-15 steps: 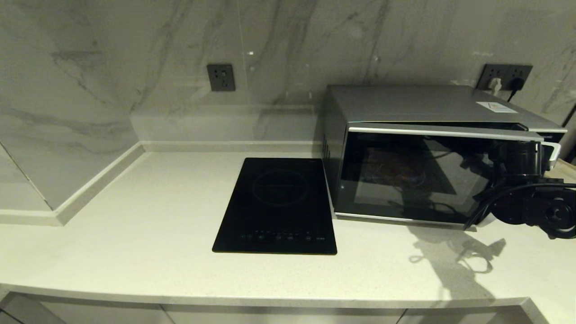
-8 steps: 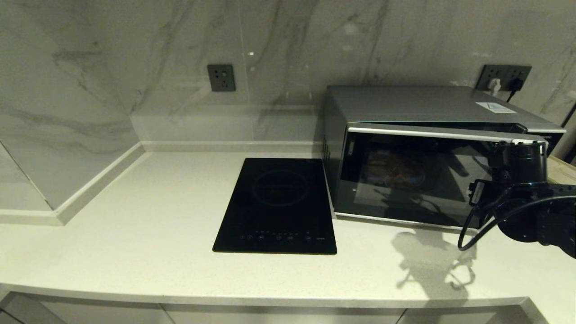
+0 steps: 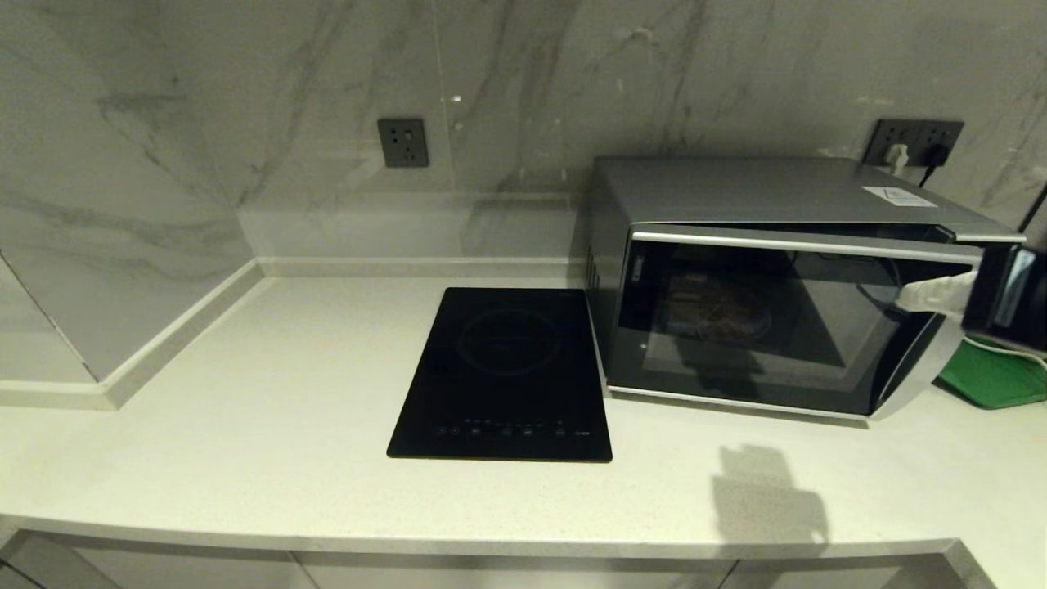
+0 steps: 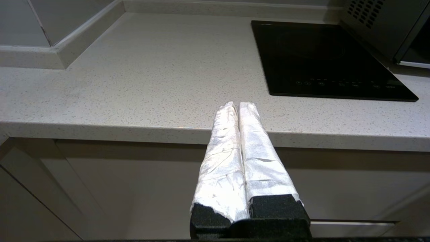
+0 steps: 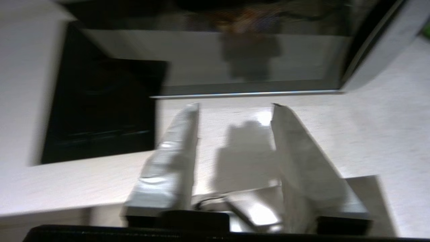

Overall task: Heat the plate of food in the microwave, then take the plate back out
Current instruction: Open the microwave oven

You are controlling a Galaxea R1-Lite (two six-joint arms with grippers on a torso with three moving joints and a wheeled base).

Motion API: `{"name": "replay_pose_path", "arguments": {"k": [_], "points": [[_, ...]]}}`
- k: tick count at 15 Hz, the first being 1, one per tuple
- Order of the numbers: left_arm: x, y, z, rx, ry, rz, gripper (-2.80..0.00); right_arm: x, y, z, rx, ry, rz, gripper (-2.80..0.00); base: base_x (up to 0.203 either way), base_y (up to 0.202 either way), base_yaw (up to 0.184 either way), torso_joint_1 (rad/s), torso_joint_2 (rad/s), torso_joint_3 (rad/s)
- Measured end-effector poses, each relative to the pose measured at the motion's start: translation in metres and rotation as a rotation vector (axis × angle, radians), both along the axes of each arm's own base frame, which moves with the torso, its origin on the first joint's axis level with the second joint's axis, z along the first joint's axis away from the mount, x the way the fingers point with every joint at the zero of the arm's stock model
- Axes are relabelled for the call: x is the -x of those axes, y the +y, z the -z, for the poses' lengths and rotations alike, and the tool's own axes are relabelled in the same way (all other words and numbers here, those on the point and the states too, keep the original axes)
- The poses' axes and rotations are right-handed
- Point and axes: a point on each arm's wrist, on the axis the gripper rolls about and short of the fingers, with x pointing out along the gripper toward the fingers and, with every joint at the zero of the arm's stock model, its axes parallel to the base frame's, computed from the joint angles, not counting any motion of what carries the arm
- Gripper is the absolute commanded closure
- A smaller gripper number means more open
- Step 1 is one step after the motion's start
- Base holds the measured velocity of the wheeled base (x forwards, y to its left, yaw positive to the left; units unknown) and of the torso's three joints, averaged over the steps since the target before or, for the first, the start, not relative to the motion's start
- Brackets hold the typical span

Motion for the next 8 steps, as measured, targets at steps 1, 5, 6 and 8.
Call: {"name": "replay_pose_path", "arguments": {"k": [1, 5, 6, 8], "points": [[0.000, 0.000, 0.000, 0.000, 0.000, 0.000, 0.00, 0.003, -0.007, -0.016, -0.067, 0.005, -0.002, 0.00, 0.000, 0.000, 0.000, 0.000, 0.00, 0.000], [0.000, 0.000, 0.000, 0.000, 0.000, 0.000, 0.00, -0.025, -0.030, -0.065, -0.329, 0.018, 0.080, 0.00, 0.000, 0.000, 0.000, 0.000, 0.00, 0.000], [0.000, 0.000, 0.000, 0.000, 0.000, 0.000, 0.00, -0.036, -0.034, -0.071, -0.384, 0.044, 0.079, 0.00, 0.000, 0.000, 0.000, 0.000, 0.00, 0.000], [0.000, 0.000, 0.000, 0.000, 0.000, -0.001, 0.00, -0.067, -0.042, -0.072, -0.482, 0.116, 0.081, 0.00, 0.000, 0.000, 0.000, 0.000, 0.00, 0.000]]}}
